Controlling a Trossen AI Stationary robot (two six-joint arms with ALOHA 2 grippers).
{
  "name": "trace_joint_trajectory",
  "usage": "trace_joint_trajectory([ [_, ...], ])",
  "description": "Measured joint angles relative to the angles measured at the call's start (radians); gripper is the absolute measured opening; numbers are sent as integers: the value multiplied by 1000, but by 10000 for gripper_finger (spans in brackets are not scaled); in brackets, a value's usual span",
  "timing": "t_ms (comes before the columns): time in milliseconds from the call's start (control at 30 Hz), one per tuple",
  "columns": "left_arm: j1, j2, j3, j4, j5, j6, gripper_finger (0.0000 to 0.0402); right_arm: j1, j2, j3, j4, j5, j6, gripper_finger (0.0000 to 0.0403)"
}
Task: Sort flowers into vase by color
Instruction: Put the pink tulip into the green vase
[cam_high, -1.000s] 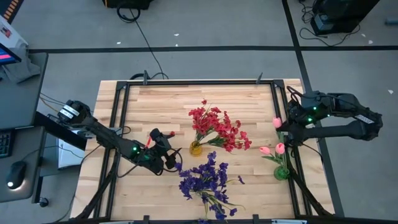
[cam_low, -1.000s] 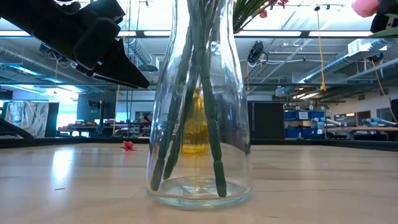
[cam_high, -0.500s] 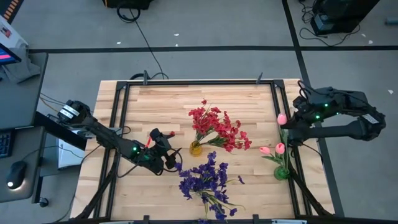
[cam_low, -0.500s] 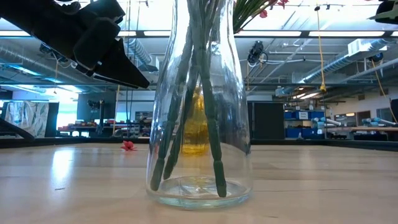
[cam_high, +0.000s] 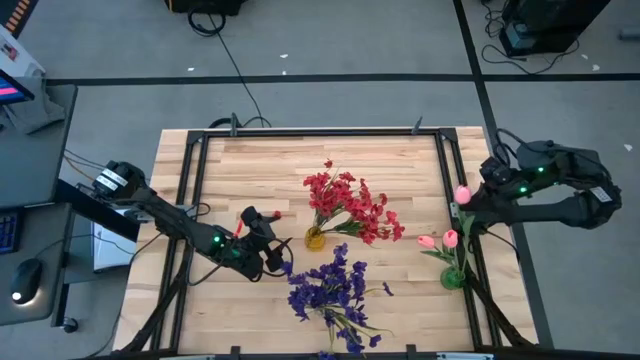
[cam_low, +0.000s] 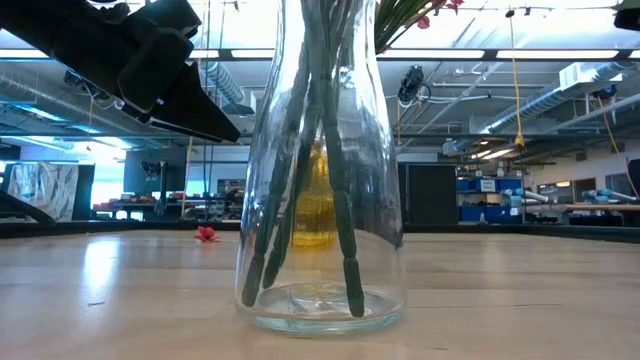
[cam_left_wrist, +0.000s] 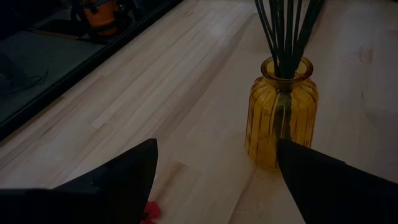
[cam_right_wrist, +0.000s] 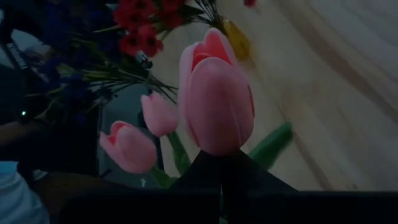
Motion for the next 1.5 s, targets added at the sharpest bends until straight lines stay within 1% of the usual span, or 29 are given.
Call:
trace_joint_trajectory([
  [200,0,0,0,1,1,-1,335,0,-29,0,46,1,-53,5],
  [467,0,0,0,1,4,-2,335,0,-51,-21,45,3,-71,5],
  [633,0,0,0,5,5,-2,335,0,-64,-64,69,-30,-82,5],
  [900,0,0,0,4,5,-2,335,-6,-108,-65,61,-99,-64,5],
  [1133,0,0,0,1,5,-2,335,-57,-167,-90,61,-91,-100,5],
  [1233,0,0,0,1,5,-2,335,-90,-194,-125,61,-118,-121,5],
  [1500,0,0,0,-1,5,-2,335,-184,-254,-194,88,-232,-170,5],
])
